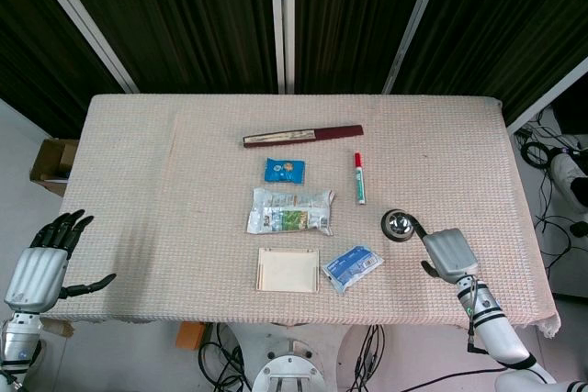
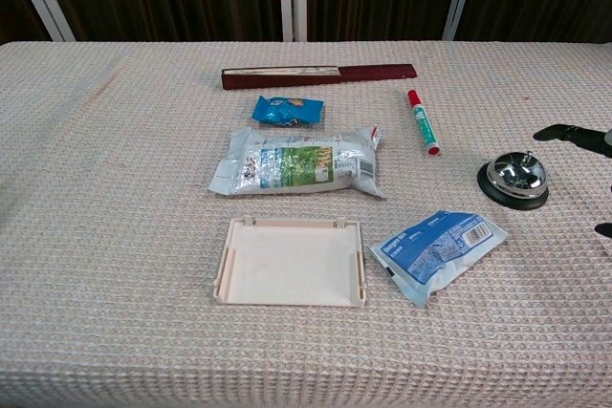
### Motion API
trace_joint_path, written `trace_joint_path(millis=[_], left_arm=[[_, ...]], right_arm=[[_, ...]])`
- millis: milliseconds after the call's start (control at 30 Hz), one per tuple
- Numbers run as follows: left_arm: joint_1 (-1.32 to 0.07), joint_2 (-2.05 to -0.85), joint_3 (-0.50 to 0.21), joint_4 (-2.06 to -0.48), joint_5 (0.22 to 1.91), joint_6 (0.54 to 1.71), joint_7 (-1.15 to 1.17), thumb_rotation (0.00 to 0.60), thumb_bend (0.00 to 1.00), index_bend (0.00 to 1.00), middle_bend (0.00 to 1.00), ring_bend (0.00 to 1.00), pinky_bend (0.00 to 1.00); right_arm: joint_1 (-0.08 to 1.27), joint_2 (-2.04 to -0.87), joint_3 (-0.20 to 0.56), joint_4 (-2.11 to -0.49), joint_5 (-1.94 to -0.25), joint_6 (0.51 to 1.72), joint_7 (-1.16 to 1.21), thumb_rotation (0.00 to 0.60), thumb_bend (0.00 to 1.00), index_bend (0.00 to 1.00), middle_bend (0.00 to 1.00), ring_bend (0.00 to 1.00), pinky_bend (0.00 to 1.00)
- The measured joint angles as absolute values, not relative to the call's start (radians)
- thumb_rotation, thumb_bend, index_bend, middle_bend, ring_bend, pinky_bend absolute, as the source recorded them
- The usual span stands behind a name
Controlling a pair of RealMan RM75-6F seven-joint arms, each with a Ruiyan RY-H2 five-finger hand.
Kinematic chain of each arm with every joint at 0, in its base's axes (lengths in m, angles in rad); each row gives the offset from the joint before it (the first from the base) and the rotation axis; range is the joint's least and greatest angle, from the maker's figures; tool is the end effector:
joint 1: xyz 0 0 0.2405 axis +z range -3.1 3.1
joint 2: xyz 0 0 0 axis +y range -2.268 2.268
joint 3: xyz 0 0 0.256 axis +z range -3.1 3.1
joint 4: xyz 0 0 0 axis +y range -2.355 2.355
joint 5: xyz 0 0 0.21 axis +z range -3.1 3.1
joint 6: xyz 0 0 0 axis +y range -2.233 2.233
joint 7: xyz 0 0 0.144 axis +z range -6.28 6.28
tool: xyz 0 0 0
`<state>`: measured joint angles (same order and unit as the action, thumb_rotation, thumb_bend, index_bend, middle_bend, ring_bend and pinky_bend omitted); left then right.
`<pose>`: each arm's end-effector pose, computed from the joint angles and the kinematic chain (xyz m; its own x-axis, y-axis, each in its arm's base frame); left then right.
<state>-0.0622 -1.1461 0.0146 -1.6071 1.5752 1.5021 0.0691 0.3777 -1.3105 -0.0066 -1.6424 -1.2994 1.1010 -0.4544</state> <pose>-0.3075 0.1599 0.1403 0.4449 0.0552 0.8939 0.8949 -0.0654 -0.4414 -0.2646 -0.2361 0.0418 0.6153 -0.3099 0.7248 -0.7881 -0.2618 0.5571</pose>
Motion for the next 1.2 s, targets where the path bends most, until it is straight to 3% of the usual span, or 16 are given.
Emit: trace_joint_path(millis=[1200], left_arm=[[-0.065, -1.154, 0.016, -1.587, 1.562, 1.487, 0.053, 0.241, 0.01, 0.11, 0.08, 0.07, 0.18]], right_arm=[[0.386, -1.356, -0.017, -1.594, -1.264, 1.063, -0.482, 0.600, 0.18, 0.00, 0.98, 0.95, 0.79]])
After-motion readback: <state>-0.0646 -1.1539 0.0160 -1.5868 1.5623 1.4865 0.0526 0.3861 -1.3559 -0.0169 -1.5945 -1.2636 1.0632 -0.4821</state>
